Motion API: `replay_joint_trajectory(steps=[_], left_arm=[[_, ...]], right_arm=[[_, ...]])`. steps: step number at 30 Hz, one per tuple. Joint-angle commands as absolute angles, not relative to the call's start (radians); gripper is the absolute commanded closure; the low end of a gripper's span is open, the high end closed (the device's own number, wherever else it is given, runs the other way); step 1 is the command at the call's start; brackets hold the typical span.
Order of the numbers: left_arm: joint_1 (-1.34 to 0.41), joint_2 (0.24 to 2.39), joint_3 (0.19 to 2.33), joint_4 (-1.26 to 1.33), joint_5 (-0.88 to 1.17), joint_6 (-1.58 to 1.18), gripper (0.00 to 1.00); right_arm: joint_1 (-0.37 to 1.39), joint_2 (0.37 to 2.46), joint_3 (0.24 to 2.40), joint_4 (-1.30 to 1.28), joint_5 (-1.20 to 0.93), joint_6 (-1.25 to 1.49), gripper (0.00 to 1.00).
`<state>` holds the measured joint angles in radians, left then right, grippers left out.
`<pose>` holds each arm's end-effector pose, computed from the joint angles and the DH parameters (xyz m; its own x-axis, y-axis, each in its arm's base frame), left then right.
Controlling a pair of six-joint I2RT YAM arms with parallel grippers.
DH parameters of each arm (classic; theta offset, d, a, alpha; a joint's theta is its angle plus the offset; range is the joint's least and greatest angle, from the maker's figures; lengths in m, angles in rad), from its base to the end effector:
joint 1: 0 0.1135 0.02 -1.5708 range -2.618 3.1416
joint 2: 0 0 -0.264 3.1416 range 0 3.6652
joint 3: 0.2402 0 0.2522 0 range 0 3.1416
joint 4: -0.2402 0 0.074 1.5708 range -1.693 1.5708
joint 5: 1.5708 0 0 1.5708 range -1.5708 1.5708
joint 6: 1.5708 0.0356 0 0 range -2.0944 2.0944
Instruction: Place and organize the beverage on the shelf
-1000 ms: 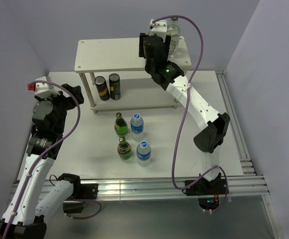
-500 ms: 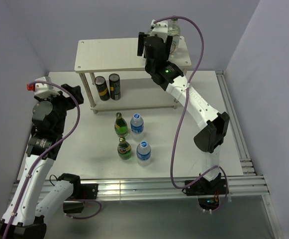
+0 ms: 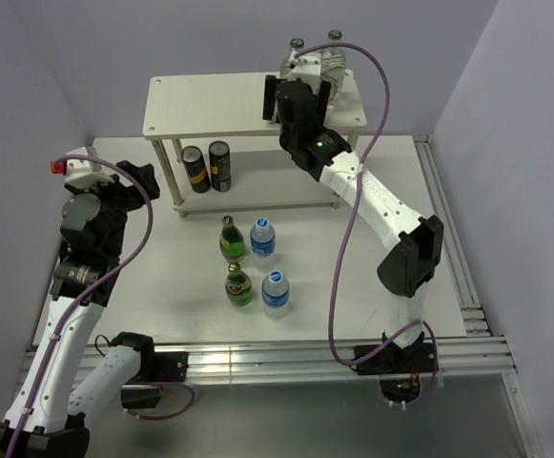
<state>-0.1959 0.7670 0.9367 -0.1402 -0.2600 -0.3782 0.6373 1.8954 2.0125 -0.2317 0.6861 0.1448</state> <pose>0.1681 -0.0240 0.4004 0.0505 -0.3738 -0.9261 -0.0487 0.9253 -0.3761 0.3681 0.2445 0.4403 -0.0844 0.0764 -0.9935 0.0582 0.9957 0.0717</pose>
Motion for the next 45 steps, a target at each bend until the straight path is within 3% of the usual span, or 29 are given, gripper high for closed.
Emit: replay_joint_trajectory(steps=[1,12,22,24,30,38,45], left_arm=[[-0.187,0.747,0.948,-0.118,-0.261,-0.364,0.12],[-0.179,0.742,0.945,-0.118,-0.261,-0.364,0.12],[-0.179,0.752,0.945,-0.115,-0.245,-0.367,0.13],[-0.179,0.753,0.943,-0.114,-0.247,-0.370,0.12],[-0.179,0.784,0.937,-0.097,-0.253,-0.388,0.09],[-0.181,0.768,0.848,0.028,-0.308,-0.379,0.12],[-0.181,0.856,0.948,-0.117,-0.262,-0.365,0.13]], right_arm=[[0.653,1.793,1.950,-0.195,0.698,0.173,0.08],[0.761,1.496,1.608,-0.181,0.785,0.270,0.04],[1.093,0.994,0.970,-0.207,0.888,0.524,0.04],[1.181,0.942,0.925,-0.291,0.920,0.605,0.04],[1.385,0.908,0.870,-0.556,1.017,0.851,0.03],[1.581,0.908,0.752,-0.673,1.046,1.124,0.03],[1.735,1.075,0.808,-0.759,1.114,1.270,0.02]])
